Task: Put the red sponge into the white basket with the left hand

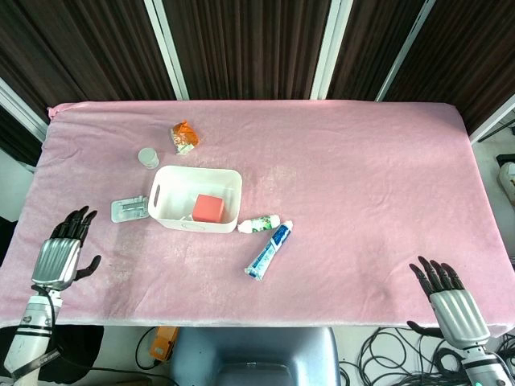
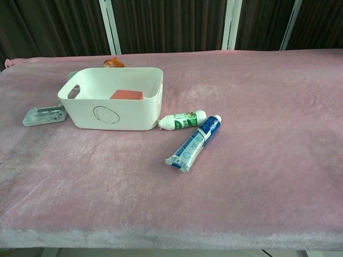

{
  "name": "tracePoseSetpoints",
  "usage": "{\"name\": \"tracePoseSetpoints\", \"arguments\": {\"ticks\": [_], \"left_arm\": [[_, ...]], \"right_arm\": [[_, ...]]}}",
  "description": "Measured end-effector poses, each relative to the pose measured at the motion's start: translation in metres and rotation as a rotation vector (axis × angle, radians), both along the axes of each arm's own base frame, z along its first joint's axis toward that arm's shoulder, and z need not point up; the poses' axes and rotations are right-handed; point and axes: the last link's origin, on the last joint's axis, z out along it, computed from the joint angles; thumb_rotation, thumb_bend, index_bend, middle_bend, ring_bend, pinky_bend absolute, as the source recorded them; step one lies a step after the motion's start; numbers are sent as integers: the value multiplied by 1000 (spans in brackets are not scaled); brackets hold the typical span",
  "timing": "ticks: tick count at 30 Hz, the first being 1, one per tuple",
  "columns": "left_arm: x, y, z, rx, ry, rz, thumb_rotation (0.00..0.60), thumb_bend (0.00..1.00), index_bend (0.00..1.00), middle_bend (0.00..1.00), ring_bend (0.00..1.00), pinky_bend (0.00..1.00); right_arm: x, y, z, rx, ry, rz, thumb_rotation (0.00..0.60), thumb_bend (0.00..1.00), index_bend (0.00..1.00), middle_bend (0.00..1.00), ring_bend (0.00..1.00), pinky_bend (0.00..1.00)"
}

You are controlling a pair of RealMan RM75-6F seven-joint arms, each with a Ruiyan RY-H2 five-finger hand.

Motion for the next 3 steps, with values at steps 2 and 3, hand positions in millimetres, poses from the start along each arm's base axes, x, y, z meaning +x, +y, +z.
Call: {"name": "tracePoseSetpoints", "arguments": {"ticks": [2,3], "left_arm": [[-10,-5,4,19,0,6,600,336,0,0,0,173],[-14,-8,5,27,2,5,600,336,0,0,0,172]], "right_arm": [[0,0,-1,3,3,-1,600,50,0,0,0,193],[0,0,-1,5,4,-1,600,50,0,0,0,193]]}}
